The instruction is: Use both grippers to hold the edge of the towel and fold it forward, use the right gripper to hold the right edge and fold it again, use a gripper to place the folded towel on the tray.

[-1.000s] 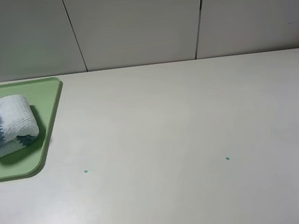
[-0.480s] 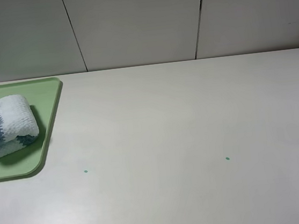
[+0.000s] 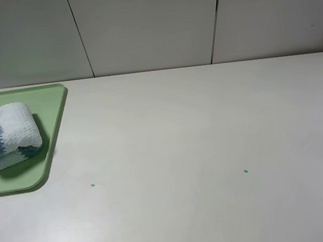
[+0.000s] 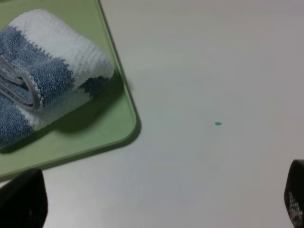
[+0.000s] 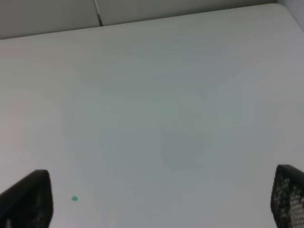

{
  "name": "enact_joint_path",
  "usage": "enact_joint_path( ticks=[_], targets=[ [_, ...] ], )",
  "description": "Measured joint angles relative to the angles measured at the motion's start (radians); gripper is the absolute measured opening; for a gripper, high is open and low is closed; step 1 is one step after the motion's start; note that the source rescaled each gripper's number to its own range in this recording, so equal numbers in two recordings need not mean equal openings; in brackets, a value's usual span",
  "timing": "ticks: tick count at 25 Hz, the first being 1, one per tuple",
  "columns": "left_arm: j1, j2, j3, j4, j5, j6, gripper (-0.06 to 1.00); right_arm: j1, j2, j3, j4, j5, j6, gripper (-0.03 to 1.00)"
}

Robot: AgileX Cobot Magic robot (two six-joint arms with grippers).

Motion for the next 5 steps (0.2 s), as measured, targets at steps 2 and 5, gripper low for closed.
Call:
enact_joint_path(
  ticks=[2,5],
  targets=[
    [0.0,0.0,0.0,0.0,0.0,-0.001,1.0,0.0,0.0,0.0,0.0,0.0,0.0,1.0],
    [0.0,0.0,0.0,0.0,0.0,-0.001,1.0,0.0,0.0,0.0,0.0,0.0,0.0,1.0]
  ],
)
